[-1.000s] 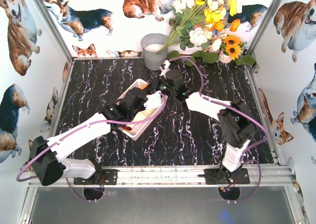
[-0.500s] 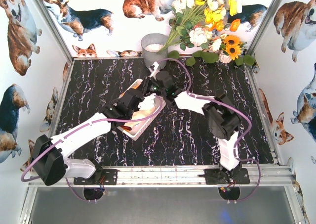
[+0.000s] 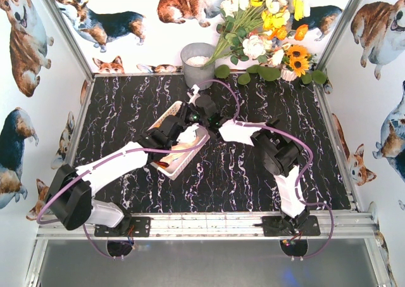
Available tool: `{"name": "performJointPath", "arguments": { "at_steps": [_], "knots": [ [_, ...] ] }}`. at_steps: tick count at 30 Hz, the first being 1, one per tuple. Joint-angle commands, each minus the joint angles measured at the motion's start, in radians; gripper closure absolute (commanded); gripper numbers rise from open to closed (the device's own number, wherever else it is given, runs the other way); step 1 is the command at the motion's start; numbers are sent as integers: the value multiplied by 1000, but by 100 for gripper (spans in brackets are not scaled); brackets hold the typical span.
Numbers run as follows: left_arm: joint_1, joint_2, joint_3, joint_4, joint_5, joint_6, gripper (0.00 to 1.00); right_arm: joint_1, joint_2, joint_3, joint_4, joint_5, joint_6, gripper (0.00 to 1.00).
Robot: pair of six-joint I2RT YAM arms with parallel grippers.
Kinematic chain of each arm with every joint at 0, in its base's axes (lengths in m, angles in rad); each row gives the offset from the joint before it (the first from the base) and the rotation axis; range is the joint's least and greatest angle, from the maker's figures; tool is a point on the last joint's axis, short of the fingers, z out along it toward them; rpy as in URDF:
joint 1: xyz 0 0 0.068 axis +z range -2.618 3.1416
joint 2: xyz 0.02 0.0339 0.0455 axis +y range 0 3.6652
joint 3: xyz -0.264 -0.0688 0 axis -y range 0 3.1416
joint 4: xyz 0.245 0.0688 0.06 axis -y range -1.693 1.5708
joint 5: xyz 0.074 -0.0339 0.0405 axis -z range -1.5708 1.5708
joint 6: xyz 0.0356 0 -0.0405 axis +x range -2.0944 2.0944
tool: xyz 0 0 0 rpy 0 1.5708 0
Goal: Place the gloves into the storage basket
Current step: Place the glove in the bin.
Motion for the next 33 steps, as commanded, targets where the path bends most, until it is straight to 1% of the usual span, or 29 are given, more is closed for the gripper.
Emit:
{"name": "performJointPath", "arguments": {
  "at_steps": [1, 7, 13, 19, 26, 30, 32, 33],
  "knots": [
    [43, 20, 22, -111, -107, -28, 100, -29, -2, -28, 34, 20, -21, 100],
    [43, 14, 8, -135, -99, -51, 100, -21, -5, -62, 49, 8, -12, 100],
    [42, 10, 13, -186, -56, -104, 100, -9, -3, -62, 39, -7, -14, 100],
    [37, 43, 18, -213, -45, -151, 100, 5, -5, -74, 32, -11, -17, 100],
    [21, 62, 30, -250, 20, -196, 100, 7, -24, -102, 26, -10, -20, 100],
    [14, 67, 21, -254, 31, -213, 100, 8, -33, -119, 27, -12, -20, 100],
    [12, 74, 19, -251, 29, -222, 90, 9, -35, -127, 25, -8, -20, 100],
    [12, 78, 19, -249, 28, -226, 86, 12, -37, -132, 28, -5, -18, 100]
  ]
}}
